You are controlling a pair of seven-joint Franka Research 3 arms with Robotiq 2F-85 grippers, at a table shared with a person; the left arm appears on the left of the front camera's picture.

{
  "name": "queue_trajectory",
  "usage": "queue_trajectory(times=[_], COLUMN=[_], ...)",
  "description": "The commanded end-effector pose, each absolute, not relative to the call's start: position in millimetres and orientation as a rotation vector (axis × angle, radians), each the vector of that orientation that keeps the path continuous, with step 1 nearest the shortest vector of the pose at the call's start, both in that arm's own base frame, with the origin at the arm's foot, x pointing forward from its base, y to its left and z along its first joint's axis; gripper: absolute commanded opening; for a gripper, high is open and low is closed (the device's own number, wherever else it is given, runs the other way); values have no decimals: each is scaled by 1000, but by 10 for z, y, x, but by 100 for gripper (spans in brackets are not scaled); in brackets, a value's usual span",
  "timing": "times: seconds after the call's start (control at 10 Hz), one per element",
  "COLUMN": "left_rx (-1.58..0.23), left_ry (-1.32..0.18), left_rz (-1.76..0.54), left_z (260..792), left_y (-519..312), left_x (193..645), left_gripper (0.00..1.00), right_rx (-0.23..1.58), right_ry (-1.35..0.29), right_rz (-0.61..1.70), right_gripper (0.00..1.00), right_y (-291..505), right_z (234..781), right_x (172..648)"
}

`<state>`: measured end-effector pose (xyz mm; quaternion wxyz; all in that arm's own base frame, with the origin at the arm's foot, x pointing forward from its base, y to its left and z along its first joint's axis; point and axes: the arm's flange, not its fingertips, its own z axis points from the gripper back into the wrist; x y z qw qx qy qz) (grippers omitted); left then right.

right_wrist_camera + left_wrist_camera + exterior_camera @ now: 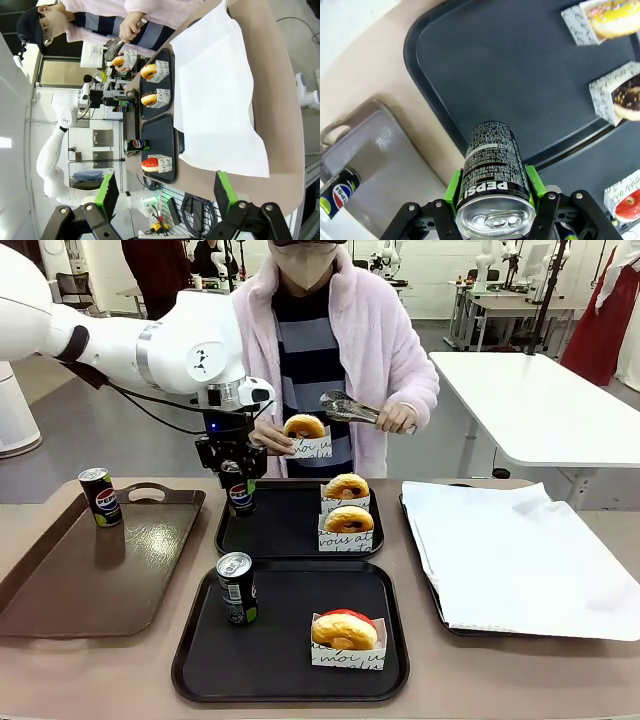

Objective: Set up donuts and drinks on trays.
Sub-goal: Pick up one Pepsi coke from the Handle tray and place it on the Flat Tray without a Pepsi coke.

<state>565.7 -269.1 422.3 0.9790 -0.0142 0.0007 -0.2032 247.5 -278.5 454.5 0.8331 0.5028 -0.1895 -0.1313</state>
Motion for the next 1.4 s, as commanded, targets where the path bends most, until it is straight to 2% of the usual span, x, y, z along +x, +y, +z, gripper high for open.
queue_trajectory(times=[0.0,0.1,0.4,0.5,0.6,1.2,1.3], left_rx=[15,56,-12,-17,31,14,28], left_ry=[56,88,86,68,114,126,102], left_rz=[-484,-531,-582,-556,-564,-584,-583], left_z=[4539,4623,4806,4852,4797,4714,4716], left_y=[-2386,-2120,-1458,-1404,-1636,-1635,-1799], left_x=[5340,5073,4545,4524,4723,4694,4818], left_gripper=[59,59,59,59,59,59,59], right_rx=[1082,1082,1082,1082,1082,1082,1082], right_ry=[-424,-424,-424,-424,-424,-424,-424], right_rz=[-264,-264,-264,-264,-264,-264,-264], right_gripper=[100,100,100,100,100,100,100], right_y=[-2794,-2794,-2794,-2794,-2794,-2794,-2794], right_z=[4546,4546,4546,4546,4546,4546,4546], right_x=[2495,2495,2495,2495,2495,2495,2495])
